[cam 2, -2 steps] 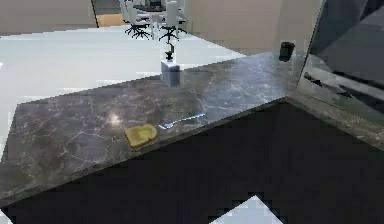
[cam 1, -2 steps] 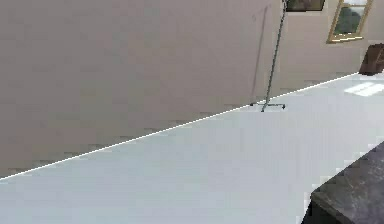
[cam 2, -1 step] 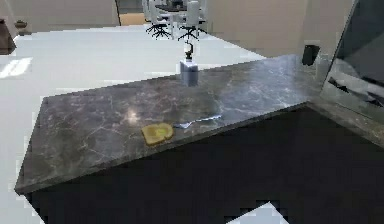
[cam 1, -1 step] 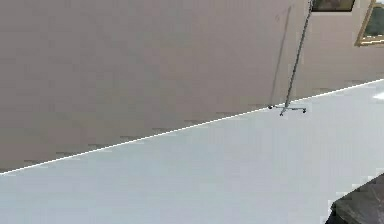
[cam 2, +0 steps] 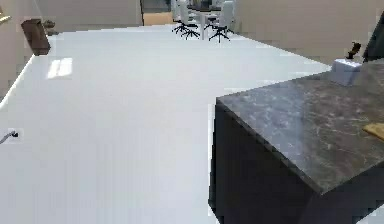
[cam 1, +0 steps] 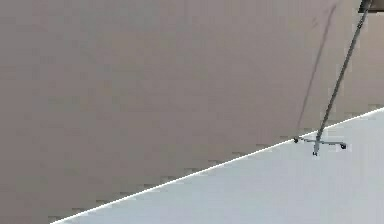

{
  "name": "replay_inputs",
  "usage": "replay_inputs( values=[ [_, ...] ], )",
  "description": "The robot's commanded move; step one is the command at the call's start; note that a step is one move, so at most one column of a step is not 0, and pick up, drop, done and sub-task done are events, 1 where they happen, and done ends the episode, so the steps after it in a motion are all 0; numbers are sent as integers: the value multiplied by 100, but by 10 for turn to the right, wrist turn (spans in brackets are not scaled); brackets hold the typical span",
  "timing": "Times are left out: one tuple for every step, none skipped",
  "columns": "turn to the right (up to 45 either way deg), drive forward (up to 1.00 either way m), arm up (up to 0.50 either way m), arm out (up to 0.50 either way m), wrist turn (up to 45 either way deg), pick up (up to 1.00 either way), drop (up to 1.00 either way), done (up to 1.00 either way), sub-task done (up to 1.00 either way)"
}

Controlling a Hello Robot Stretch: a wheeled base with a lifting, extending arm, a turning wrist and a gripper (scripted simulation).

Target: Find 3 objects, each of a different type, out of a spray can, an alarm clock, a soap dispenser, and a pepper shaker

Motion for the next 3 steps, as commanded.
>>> replay_inputs(
  values=[
    [450,0,0,0,0,0,0,0,0],
    [180,0,0,0,0,0,0,0,0],
    [0,95,0,0,0,0,0,0,0]
  ],
)
